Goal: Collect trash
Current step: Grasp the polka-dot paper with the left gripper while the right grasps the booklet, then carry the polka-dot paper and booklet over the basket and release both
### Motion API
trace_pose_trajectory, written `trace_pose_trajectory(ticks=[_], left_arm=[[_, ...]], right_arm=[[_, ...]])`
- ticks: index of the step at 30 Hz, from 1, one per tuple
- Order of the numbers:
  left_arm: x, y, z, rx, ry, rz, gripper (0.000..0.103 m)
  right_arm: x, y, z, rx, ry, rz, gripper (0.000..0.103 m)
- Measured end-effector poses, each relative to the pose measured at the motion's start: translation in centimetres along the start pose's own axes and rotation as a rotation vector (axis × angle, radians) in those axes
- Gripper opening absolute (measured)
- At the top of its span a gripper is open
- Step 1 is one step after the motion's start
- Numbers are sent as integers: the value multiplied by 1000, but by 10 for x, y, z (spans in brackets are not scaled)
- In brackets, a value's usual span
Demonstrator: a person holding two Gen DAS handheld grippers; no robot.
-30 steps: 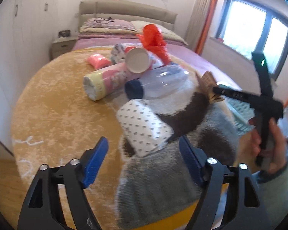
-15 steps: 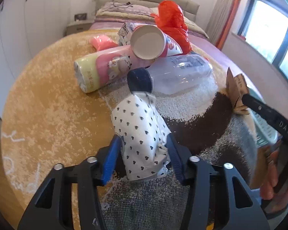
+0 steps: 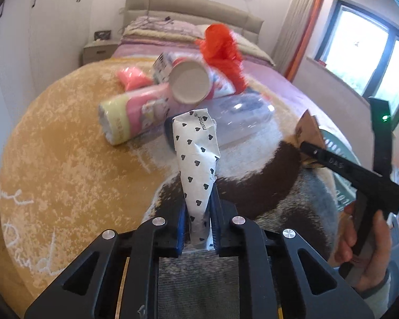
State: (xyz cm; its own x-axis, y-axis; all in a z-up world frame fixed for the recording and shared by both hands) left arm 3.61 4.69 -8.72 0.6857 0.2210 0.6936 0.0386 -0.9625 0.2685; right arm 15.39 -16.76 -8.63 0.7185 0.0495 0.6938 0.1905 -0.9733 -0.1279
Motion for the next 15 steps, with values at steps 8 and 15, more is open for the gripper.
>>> trace_pose_trajectory(ticks=[8, 15], left_arm=[[23, 51, -4, -115, 35, 77, 14], [45, 117, 12, -242, 13, 149, 14]], right_arm=[[15, 28, -37, 63, 75, 62, 12], [29, 84, -64, 7, 134, 128, 12]])
Point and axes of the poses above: each gripper's, at about its wrist camera, not at the fingertips, and z roughly the way its jaws point, y to its right, x to its top, the point moved 7 cm from there along z, roughly the way its jaws point, and after that the axes turned 2 degrees about -x, right-handed, at the moved point
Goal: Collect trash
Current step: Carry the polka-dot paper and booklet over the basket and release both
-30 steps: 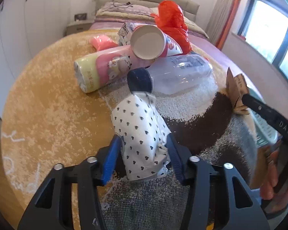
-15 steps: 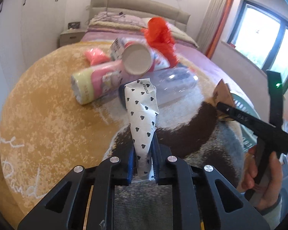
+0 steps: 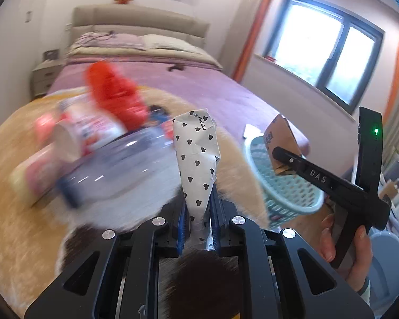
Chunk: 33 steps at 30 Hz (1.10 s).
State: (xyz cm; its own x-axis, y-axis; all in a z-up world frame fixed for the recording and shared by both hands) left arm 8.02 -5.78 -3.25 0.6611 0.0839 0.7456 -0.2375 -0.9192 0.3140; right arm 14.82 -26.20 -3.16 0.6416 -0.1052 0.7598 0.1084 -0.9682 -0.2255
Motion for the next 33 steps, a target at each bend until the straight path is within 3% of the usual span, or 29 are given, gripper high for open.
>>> trace_pose_trajectory(ticks=[7, 13, 17, 21, 23, 25, 26, 27, 28, 29, 33], left_arm=[[25, 61, 55, -118, -74, 69, 14], [37, 111, 119, -234, -186, 95, 14], [36, 132, 158, -264, -250, 112, 14], [31, 137, 185, -250, -303, 125, 14], [30, 140, 194, -249, -319, 133, 24], [31, 140, 196, -238, -313, 130, 43], [31, 139, 195, -242, -304, 128, 50], [31, 139, 193, -244, -295, 129, 50], [32, 139, 193, -247, -293, 131, 50], [32, 139, 192, -251, -291, 133, 50], [30, 134, 177, -256, -269, 135, 57]], right_arm=[[14, 74, 2, -101, -9, 91, 12], [9, 131, 28, -164, -86, 170, 12], [-1, 152, 47, -184, -141, 213, 12], [-11, 159, 56, -185, -173, 235, 13], [-13, 162, 58, -173, -184, 245, 14], [-14, 164, 57, -156, -190, 262, 22], [-14, 165, 56, -148, -188, 269, 32], [-14, 167, 54, -151, -182, 274, 44], [-13, 169, 51, -162, -168, 280, 50], [-11, 170, 46, -170, -150, 285, 54], [-8, 170, 35, -167, -125, 294, 54]])
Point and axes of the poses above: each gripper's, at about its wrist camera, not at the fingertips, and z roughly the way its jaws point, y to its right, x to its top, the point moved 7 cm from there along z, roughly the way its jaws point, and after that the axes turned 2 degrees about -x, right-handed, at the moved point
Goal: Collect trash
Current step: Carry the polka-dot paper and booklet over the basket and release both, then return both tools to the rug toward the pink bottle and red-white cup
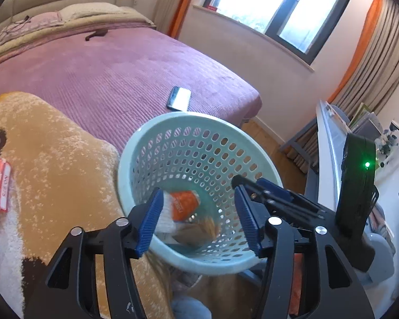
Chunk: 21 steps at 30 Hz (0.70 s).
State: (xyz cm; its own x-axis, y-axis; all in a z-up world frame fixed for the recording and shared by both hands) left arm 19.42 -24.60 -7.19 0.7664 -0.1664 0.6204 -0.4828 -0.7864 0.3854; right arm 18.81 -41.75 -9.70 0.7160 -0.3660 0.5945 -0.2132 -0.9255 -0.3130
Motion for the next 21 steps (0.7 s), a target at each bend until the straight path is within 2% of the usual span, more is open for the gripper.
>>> trace_pose_trajectory(ticks=[5, 10, 15, 21], left_arm=[[-5, 2, -27, -4, 48, 21, 59], [-11, -4, -70, 4, 121, 17, 59], [-22, -23, -125, 71, 206, 17, 59], [-37, -61, -193, 185, 307, -12, 66]], right_arm=[[0, -13, -19, 21, 25, -27, 54], [-2, -48, -44, 55, 65, -87, 54], [-9, -95, -66, 99, 92, -164, 54], [-30, -158, -74, 154, 88, -263, 56]])
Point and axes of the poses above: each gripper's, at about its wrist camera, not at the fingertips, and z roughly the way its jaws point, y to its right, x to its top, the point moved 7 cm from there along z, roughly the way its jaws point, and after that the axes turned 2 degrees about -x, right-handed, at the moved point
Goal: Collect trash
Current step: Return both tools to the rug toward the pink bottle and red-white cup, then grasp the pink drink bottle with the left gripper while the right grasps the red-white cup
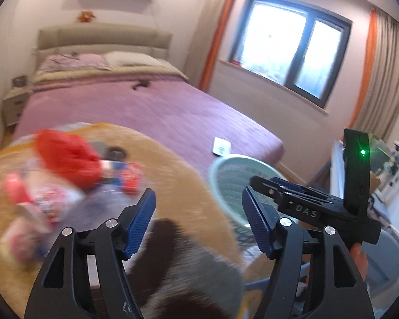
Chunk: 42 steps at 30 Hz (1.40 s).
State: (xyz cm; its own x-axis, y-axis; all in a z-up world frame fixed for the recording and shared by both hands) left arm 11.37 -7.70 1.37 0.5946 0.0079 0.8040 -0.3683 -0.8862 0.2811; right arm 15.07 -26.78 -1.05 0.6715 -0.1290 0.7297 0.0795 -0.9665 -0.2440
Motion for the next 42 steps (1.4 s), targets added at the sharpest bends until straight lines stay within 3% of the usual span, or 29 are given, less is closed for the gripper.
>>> trace_pose_trajectory(ticks=[11, 16, 22, 29, 38, 42], left_arm=[[-19, -144, -75, 301, 60, -141, 69], [-35, -197, -73, 339, 12, -198, 69], [-47, -227, -53, 238, -101, -228, 69], [-60, -240, -49, 89, -109, -309, 67], [-78, -232, -45, 25, -150, -260, 67], [-80, -231, -42, 4, -166, -253, 67]], right_arm=[[-19, -118, 17, 120, -36, -117, 57], [-26, -159, 32, 157, -67, -155, 57], [-31, -203, 43, 224, -103, -176, 57], [-37, -243, 66, 298, -191, -111, 63], [-45, -265, 104, 280, -287, 51, 64], [-44, -270, 109, 276, -286, 24, 62]])
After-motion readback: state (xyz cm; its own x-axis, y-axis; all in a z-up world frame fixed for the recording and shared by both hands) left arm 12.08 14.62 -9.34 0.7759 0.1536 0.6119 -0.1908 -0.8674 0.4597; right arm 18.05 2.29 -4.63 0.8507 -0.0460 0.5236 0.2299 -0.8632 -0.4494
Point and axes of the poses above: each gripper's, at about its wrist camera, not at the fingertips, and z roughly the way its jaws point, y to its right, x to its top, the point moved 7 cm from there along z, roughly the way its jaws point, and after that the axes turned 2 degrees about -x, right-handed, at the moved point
